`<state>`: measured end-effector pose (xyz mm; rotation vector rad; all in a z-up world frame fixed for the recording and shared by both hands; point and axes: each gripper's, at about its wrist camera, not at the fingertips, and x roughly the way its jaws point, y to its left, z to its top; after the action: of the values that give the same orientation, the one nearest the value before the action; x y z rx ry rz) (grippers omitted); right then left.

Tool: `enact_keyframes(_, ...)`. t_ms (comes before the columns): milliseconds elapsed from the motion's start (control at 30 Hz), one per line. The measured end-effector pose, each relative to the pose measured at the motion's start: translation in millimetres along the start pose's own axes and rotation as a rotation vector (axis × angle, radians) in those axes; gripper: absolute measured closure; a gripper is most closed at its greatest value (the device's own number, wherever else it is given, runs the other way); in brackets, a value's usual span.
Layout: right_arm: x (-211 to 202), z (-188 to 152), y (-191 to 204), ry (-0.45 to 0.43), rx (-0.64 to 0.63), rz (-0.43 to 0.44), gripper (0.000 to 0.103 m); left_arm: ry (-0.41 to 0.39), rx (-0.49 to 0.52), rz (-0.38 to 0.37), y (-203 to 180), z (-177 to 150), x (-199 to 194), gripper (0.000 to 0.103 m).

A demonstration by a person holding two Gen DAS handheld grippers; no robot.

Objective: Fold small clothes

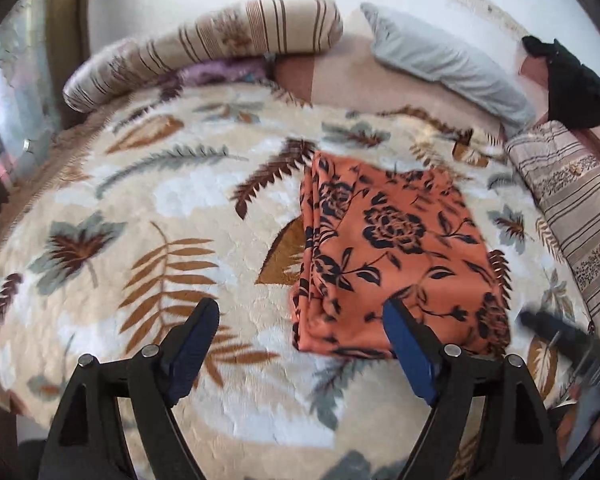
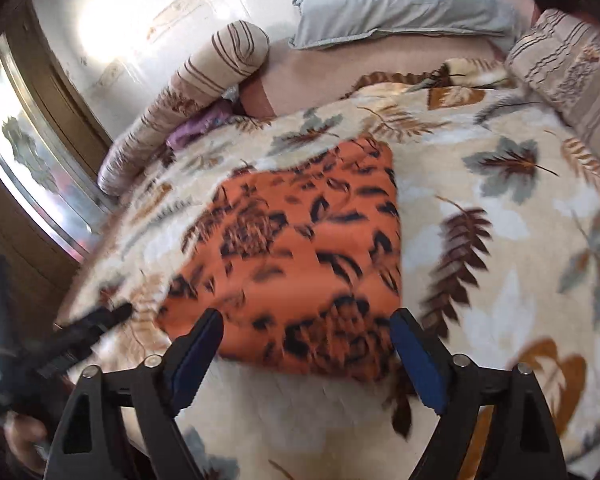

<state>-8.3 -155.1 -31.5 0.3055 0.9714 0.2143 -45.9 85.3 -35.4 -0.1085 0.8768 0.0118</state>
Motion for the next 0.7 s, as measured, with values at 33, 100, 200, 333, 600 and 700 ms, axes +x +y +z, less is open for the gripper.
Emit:
enact_keyframes(33, -6, -12, 1, 0.009, -0.009, -0.021, 0.014, -0.012, 0.0, 0.006, -3, -2, -8, 0.016)
enact_keyframes(100, -12, -30, 2, 0.022, -0.014, -0.047, 0.014, -0.033, 0.007, 0.008, -10, -6, -24, 0.016)
enact_keyframes(200, -25, -45, 7, 0.016, -0.038, -0.075, 0.012, -0.063, 0.021, -0.002, -22, -9, -49, 0.016)
enact_keyframes(333, -53, -50, 12, -0.043, -0.057, -0.106, 0.008, -0.1, 0.034, -0.025, -39, -14, -83, 0.016)
enact_keyframes(600, -74, -46, 24, -0.085, -0.092, -0.122, 0.005, -0.119, 0.048, 0.037, -49, -24, -95, 0.009)
enact_keyframes(700, -73, -47, 26, -0.077, -0.096, -0.137, 0.005, -0.093, 0.037, 0.056, -45, -26, -86, 0.009)
